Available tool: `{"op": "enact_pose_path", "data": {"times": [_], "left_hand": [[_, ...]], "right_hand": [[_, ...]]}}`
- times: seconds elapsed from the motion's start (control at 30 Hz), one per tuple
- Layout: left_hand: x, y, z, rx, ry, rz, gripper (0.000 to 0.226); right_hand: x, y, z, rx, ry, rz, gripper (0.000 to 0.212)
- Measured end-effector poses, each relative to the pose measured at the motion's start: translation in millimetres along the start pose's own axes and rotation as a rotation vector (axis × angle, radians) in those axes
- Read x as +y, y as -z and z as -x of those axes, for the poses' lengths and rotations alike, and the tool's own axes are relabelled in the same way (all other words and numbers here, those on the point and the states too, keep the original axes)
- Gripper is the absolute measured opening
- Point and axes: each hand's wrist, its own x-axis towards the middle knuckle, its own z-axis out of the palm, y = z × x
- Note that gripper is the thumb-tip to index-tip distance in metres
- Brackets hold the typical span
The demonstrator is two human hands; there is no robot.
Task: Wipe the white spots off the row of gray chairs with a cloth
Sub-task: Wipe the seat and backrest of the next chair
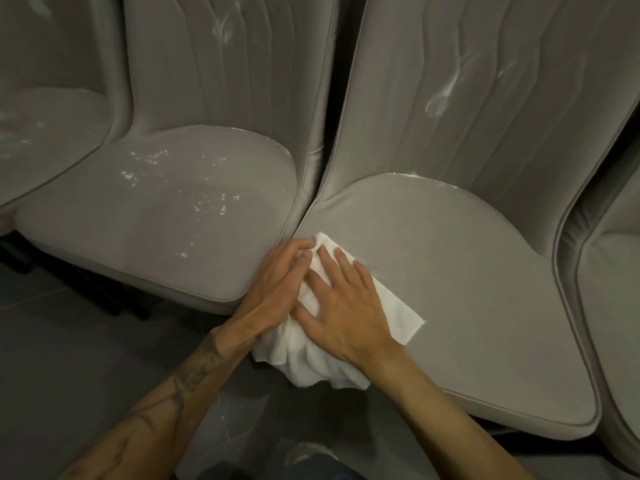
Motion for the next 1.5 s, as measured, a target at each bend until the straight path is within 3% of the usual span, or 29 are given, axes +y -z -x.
{"op": "enact_pose_path", "data": {"times": [0.17, 0.27, 0.4, 0.5, 0.67, 0.83, 1.0, 1.23, 1.33, 1.5], "left_hand": [[4.0, 0.9, 4.8, 0.014, -0.071, -0.065, 0.040], [3.6, -3.3, 4.6, 0.048, -0.105, -0.136, 0.041], [-3.4, -11.1, 3.6, 0.115, -0.132, -0.199, 0.044], [-4.1, -18.3, -1.4, 0.177, -0.020, -0.127, 0.044], [-0.1, -13.8, 4.8, 0.169, -0.194, -0.196, 0.047], [10.4, -18.7, -7.9, 0.214, -0.292, -0.472, 0.046], [20.6, -25.8, -28.1, 0.409, -0.318, -0.400, 0.038], [42.7, -37.2, -43.6, 0.199, -0.276, -0.733, 0.050], [47.3, -40.3, -61.5, 0.149, -0.281, -0.815, 0.049], [34.8, -45.5, -83.2, 0.168, -0.321, -0.825, 0.037]], "right_hand": [[17.1, -3.2, 30.9, -0.012, 0.177, 0.007, 0.063], [45.1, -2.4, 61.2, 0.004, 0.227, -0.056, 0.054], [60.1, 5.6, 35.1, 0.016, 0.068, -0.056, 0.056], [52.3, 3.6, -20.3, -0.006, 0.040, -0.036, 0.060], [94.2, 23.1, -104.5, -0.032, 0.040, -0.007, 0.058], [104.1, 31.7, -133.8, 0.064, -0.252, 0.043, 0.059], [64.3, 14.3, -119.1, -0.038, 0.044, -0.038, 0.064], [161.3, 51.5, -146.8, 0.056, -0.265, 0.045, 0.059], [136.7, 48.7, -168.5, 0.070, -0.425, 0.019, 0.064], [110.9, 31.1, -182.1, 0.134, -0.368, 0.009, 0.074]]}}
